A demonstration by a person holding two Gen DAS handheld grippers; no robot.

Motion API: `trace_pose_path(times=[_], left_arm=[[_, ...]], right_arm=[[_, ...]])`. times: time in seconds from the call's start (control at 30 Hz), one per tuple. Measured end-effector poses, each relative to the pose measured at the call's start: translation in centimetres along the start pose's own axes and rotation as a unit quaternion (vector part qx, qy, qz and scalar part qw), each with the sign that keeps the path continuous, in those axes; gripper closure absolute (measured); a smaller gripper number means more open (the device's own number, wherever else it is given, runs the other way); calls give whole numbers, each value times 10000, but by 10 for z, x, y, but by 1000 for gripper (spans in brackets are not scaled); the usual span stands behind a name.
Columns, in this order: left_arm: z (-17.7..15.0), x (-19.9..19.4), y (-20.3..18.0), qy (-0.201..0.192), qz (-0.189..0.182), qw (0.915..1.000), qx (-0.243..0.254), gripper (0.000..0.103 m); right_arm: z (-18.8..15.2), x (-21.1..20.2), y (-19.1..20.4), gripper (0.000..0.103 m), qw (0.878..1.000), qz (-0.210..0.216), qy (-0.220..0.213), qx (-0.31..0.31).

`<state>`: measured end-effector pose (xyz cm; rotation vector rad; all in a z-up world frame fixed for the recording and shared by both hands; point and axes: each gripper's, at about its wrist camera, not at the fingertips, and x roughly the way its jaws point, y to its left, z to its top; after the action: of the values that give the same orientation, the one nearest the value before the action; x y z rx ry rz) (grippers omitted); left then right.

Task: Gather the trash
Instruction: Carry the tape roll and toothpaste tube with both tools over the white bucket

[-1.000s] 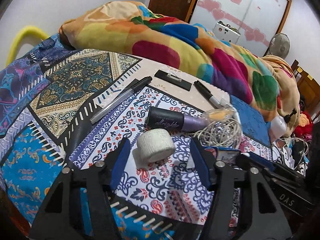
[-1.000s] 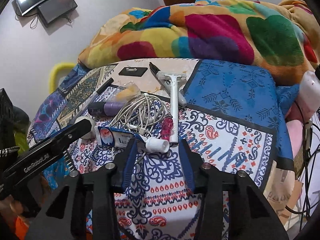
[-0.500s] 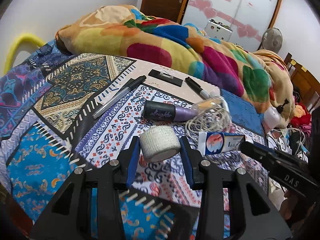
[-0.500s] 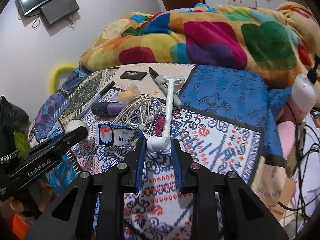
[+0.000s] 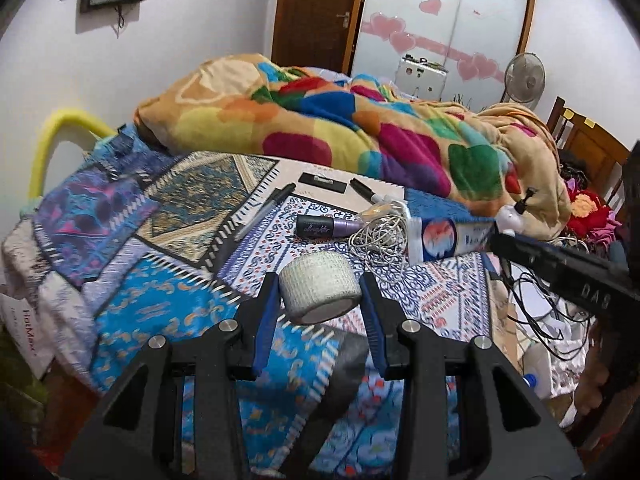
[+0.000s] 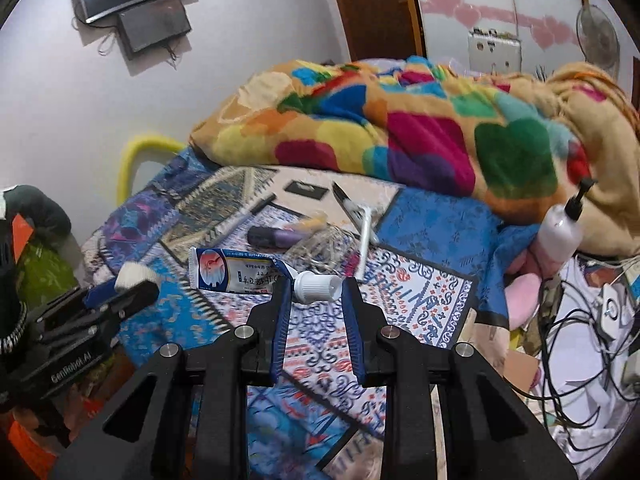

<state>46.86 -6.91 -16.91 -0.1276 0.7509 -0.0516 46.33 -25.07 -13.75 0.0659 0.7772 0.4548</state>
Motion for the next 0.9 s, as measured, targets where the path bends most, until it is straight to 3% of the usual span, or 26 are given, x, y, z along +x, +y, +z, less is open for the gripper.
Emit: trace_pose_path(times=[0.43,0.9], left_arm=[[-26,-117,42,-439,387,9980,-239,64],[-87,-205,147,-519,1315,9859,-890,64]], right_arm=[[-12,-56,75,80,9980,382,-265,-432],[-43,-41,196,80,9872,1141,77,-1112]])
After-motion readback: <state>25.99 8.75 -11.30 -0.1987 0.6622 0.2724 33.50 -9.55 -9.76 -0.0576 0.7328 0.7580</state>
